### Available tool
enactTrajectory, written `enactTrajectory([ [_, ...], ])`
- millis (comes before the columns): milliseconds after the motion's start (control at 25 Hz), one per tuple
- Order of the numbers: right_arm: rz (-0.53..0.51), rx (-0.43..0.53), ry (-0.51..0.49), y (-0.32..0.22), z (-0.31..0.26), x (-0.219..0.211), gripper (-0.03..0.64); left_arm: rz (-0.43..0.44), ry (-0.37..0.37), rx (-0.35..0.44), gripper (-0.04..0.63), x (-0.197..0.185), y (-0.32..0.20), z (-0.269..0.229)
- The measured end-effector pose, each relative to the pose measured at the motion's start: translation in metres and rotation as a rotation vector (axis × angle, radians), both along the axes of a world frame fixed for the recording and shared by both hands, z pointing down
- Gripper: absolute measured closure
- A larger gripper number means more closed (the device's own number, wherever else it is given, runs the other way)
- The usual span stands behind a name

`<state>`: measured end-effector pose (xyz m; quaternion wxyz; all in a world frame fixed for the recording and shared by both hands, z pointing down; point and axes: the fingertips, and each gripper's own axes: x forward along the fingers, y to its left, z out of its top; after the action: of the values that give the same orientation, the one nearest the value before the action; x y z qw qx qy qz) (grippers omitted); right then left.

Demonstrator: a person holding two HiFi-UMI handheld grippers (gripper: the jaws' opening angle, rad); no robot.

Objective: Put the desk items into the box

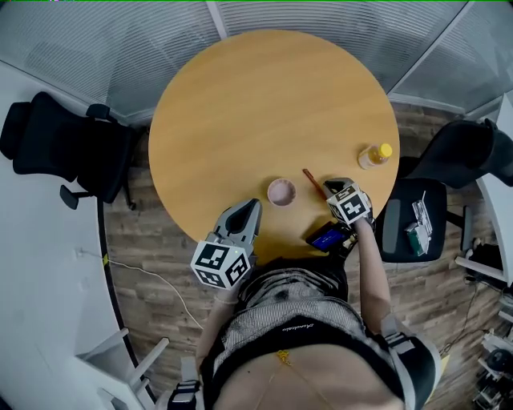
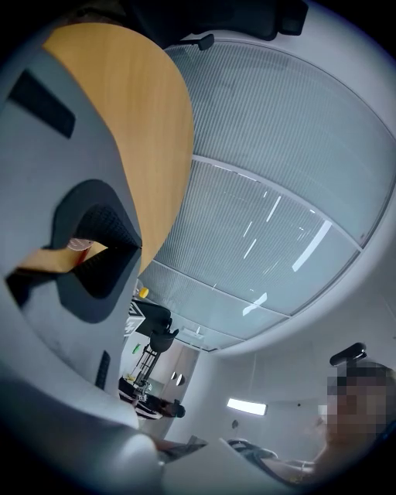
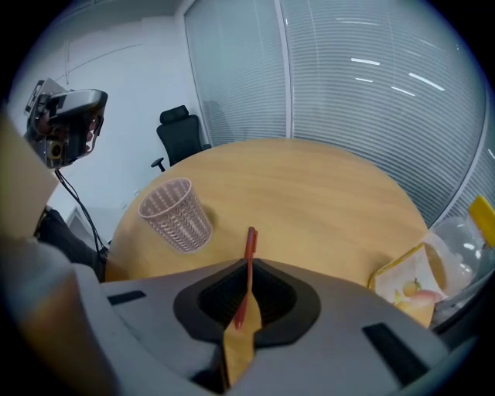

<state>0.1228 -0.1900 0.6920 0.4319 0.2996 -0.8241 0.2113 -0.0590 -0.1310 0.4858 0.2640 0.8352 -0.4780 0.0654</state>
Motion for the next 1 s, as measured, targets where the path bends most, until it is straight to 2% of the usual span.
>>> enactTrajectory([
  [200,-0.082,-0.076,0.023,0.009,0.022,-0.004,0.591,-0.001,-0.008,-0.008,0.577,0.001,-0.002,0.004],
  [360,-0.088,-0.107,0.039,0.009,0.034,-0.005,0.588,0.007,-0.014,-0.015,0.577,0.002,-0.004,0.006],
  [520,-0.114,-0.135,0.059,0.013,0.044,-0.006,0.504,0.006,-0.014,-0.021,0.577,0.003,-0.003,0.008],
  [720,-0.126,-0.174,0.106,0.017,0.055,-0.005,0.503,0.007,-0.015,-0.027,0.577,0.002,-0.004,0.009],
  [840,-0.117,-0.165,0.108,0.016,0.056,-0.005,0.505,0.006,-0.012,-0.027,0.577,0.001,-0.004,0.008],
  [1000,-0.099,-0.151,0.114,0.011,0.056,-0.002,0.554,0.007,-0.006,-0.026,0.577,0.003,-0.004,0.008],
])
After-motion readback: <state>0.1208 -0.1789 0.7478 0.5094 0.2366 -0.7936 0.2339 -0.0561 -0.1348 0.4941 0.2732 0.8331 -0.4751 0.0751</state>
